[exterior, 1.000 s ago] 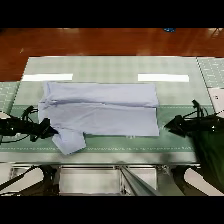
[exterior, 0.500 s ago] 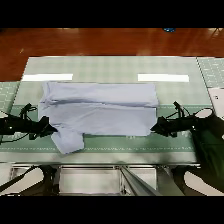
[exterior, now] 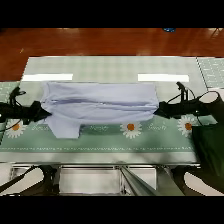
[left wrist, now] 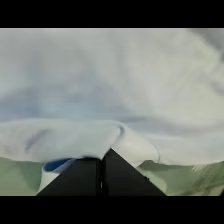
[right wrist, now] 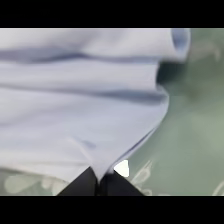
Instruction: Fold the shirts.
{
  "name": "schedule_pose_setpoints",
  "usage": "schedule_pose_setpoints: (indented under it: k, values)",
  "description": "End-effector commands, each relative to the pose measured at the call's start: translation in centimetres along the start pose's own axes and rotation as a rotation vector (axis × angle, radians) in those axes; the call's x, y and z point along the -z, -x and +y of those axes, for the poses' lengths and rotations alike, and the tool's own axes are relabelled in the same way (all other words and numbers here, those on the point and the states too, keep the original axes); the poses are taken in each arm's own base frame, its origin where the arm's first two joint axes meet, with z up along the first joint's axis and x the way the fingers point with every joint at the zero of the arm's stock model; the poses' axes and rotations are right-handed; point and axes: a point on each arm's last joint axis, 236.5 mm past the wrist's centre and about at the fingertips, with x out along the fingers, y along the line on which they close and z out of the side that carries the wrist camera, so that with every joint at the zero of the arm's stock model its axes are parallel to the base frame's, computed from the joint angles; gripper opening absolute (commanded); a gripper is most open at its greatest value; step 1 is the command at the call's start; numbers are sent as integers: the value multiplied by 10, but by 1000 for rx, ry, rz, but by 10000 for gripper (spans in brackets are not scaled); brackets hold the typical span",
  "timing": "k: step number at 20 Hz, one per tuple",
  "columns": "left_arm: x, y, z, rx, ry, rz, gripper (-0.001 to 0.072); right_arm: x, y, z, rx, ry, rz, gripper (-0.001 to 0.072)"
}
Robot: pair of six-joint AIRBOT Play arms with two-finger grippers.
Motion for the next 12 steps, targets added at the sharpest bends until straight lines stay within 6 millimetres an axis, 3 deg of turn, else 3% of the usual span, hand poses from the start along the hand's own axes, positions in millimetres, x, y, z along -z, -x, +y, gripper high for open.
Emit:
schedule_pose_setpoints:
  k: [1, 7, 12]
  values:
    - [-48, 22, -30, 38, -62, -109, 15, -45, 16, 18, -4, 41, -67, 22]
    - [-111, 1, -63, 49, -118, -90, 15, -106, 5, 23, -17, 43, -81, 22]
    - [-161, -8, -72, 59, -88, -93, 15, -132, -8, 18, -16, 35, -82, 22]
